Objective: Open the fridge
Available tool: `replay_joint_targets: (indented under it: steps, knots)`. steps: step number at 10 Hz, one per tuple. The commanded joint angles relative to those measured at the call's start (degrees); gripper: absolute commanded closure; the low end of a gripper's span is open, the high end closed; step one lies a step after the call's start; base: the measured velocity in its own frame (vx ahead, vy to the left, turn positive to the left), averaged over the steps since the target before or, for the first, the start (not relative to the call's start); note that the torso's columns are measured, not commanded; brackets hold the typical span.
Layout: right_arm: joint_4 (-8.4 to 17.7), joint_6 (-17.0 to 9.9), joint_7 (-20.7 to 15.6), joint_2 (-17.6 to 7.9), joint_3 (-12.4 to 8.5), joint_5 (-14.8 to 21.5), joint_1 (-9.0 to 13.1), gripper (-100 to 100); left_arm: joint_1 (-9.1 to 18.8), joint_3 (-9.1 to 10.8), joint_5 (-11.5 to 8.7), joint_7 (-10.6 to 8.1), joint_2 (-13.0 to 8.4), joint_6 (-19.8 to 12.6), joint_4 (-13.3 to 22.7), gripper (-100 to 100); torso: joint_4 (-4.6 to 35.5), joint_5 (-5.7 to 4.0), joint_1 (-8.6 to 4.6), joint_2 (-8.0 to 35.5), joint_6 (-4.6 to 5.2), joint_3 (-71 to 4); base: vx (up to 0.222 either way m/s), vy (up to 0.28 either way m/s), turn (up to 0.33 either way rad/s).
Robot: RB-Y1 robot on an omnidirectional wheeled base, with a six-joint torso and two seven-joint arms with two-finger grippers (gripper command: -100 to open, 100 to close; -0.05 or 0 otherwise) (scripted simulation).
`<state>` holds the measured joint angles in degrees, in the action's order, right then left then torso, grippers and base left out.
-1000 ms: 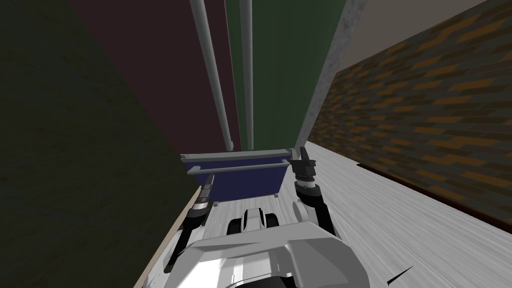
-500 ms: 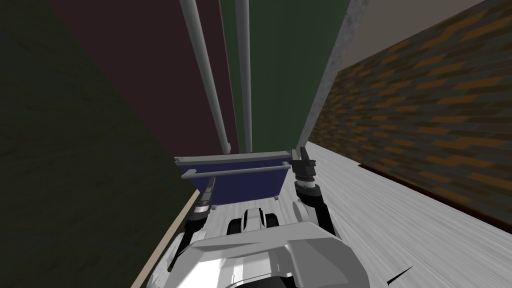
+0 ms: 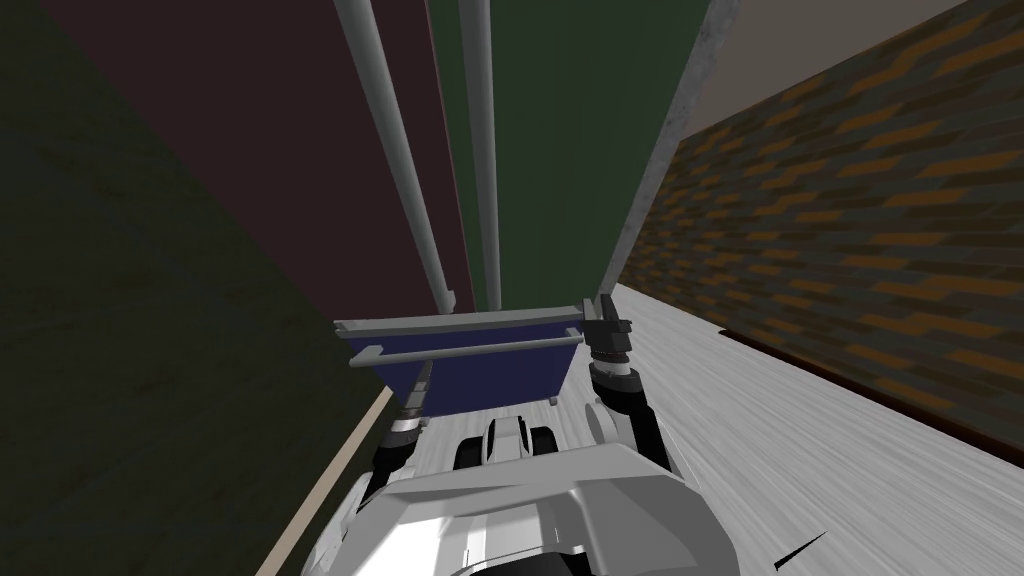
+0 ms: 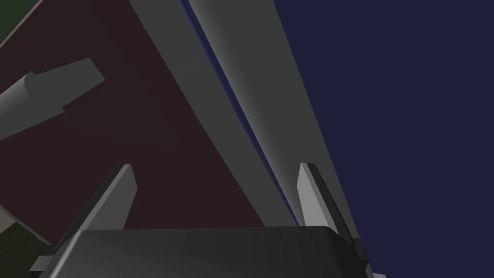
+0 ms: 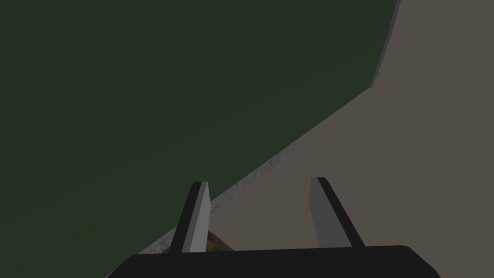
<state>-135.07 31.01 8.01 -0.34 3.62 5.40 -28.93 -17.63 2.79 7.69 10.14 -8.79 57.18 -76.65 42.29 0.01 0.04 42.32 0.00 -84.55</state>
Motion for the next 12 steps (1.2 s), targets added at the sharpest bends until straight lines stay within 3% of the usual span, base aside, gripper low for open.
replay_joint_targets:
  steps: [1,3,4,9,12]
  knots:
    - [0.0,0.0,0.0,0.0,0.0,0.0,0.0,0,0.8,0.2,0.5,0.38,1.2,2.8,4.3,-100,0.0,0.0,-0.02,0.0,0.0,0.0,0.069,-0.024,-0.004]
    - [0.0,0.0,0.0,0.0,0.0,0.0,0.0,0,1.5,0.34,0.9,0.68,3.0,5.0,8.1,-100,0.0,-0.02,-0.08,-0.1,0.0,-0.1,0.085,-0.028,-0.005]
    - [0.0,0.0,0.0,0.0,0.0,0.0,0.0,0,1.5,0.34,0.9,0.68,3.0,5.0,8.1,-100,0.0,-0.02,-0.06,-0.1,0.0,-0.1,0.06,-0.013,0.0]
    - [0.0,0.0,0.0,0.0,0.0,0.0,0.0,0,2.4,0.52,1.4,1.06,9.6,7.6,12.4,-100,0.0,-0.01,-0.04,0.0,0.0,0.0,0.039,-0.011,-0.002]
    - [0.0,0.0,0.0,0.0,0.0,0.0,0.0,0,4.1,0.7,1.2,0.93,8.8,5.5,11.8,-100,0.0,-0.01,-0.02,0.0,0.0,0.0,0.0,-0.006,0.006]
